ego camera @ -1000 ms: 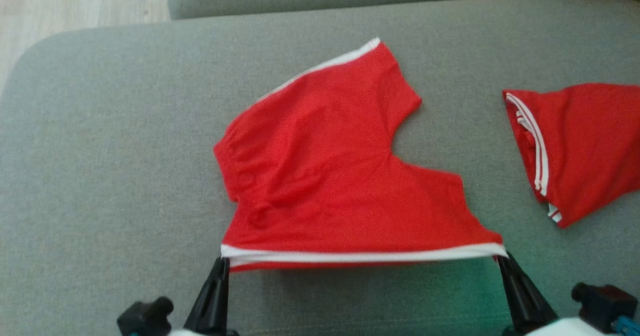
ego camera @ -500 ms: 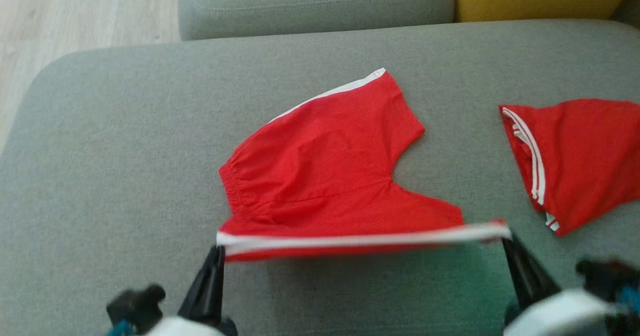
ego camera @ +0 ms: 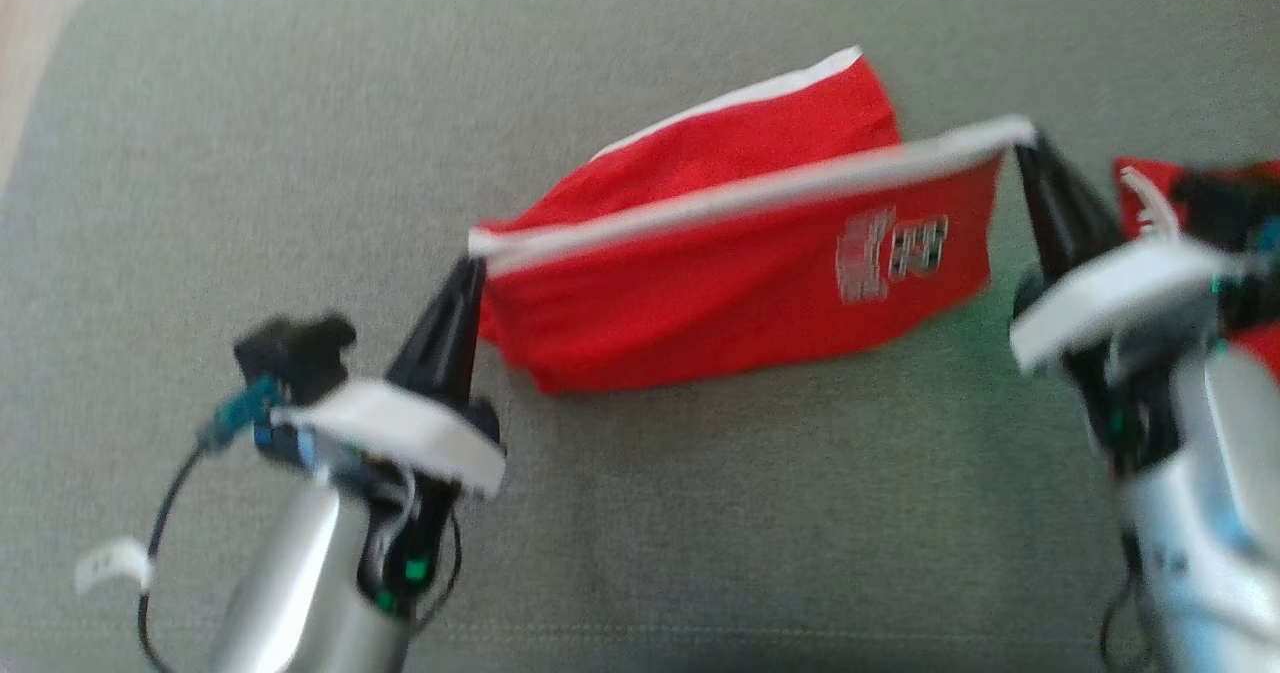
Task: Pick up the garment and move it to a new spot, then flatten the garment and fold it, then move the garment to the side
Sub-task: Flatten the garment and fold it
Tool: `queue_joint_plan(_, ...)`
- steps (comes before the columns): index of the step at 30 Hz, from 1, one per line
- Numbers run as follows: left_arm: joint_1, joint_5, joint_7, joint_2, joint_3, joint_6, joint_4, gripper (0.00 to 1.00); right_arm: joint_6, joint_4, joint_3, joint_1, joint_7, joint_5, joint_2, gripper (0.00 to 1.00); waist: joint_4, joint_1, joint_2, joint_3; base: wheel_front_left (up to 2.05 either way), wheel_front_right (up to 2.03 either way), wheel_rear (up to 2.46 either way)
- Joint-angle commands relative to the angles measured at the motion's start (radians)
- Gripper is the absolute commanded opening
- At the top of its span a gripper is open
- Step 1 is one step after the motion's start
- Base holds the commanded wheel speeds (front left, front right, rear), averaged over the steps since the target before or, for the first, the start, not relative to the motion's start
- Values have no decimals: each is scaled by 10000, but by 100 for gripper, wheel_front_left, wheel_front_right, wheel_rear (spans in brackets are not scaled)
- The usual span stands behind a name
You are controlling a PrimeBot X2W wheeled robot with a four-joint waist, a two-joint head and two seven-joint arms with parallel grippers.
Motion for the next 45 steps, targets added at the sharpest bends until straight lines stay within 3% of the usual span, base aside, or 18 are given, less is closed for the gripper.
queue_joint_plan(1, -905, -62, -180, 50, 274, -90, 118, 0, -9, 337, 354, -1053, -240, 146, -237, 0, 362, 0, 0, 634, 0, 0, 0)
queue_joint_plan(8, -2696, -493, -657, -79, -125, -212, 1936, 0, -9, 3043, 1189, -3538, -857, 734, -654, 0, 848, 0, 0, 1403, 0, 0, 0)
queue_joint_plan(16, -3841, -1124, -1075, -110, -987, -245, 3838, 0, -9, 5380, 2454, -4866, -1668, 1401, -792, 0, 1053, 0, 0, 1563, 0, 0, 0)
queue_joint_plan(17, -3923, -1251, -1113, -111, -1100, -229, 4010, 0, -9, 5573, 2620, -4961, -1822, 1485, -787, 24, 1054, 0, 0, 1555, 0, 0, 0)
queue_joint_plan(18, -4000, -1363, -1158, -111, -1197, -197, 4170, 1, -9, 5713, 2807, -5049, -2024, 1564, -781, 85, 1053, 0, 0, 1546, 0, 0, 0)
queue_joint_plan(19, -4000, -1363, -1158, -111, -1197, -197, 4170, 1, -9, 5713, 2807, -5049, -2024, 1564, -781, 85, 1053, 0, 0, 1546, 0, 0, 0)
queue_joint_plan(20, -4069, -1454, -1208, -111, -1289, -167, 4316, 31, -9, 5862, 2953, -5119, -2214, 1684, -768, 100, 1044, 0, 0, 1531, 0, 0, 0)
queue_joint_plan(21, -4125, -1561, -1265, -112, -1369, -154, 4441, 56, -9, 6033, 3092, -5181, -2360, 1781, -770, 100, 1033, 0, 0, 1514, 0, 0, 0)
queue_joint_plan(22, -4177, -1659, -1321, -112, -1449, -144, 4551, 100, -9, 6186, 3227, -5237, -2500, 1876, -762, 100, 1020, 0, 0, 1505, 0, 0, 0)
queue_joint_plan(28, -4276, -1887, -1717, -113, -1711, 38, 4894, 100, -9, 6746, 3781, -5344, -3673, 2286, -870, 100, 975, 0, 0, 1416, 0, 0, 0)
queue_joint_plan(32, -4011, -1237, -1879, -15, -1470, 517, 4573, 100, -9, 6566, 3919, -5049, -4362, 2153, -976, 100, 893, 0, 0, 1203, 0, 0, 0)
queue_joint_plan(37, -2988, 159, -1892, 159, -271, 1318, 2684, 100, -9, 5296, 3351, -4267, -4536, 1337, -1067, 100, 630, 0, 0, 928, 0, 0, 0)
queue_joint_plan(45, -1344, 1381, -1894, 106, 895, 1234, 1150, 100, -9, 2900, 1812, -1818, -4543, -290, -563, 100, 216, 0, 0, 408, 0, 0, 0)
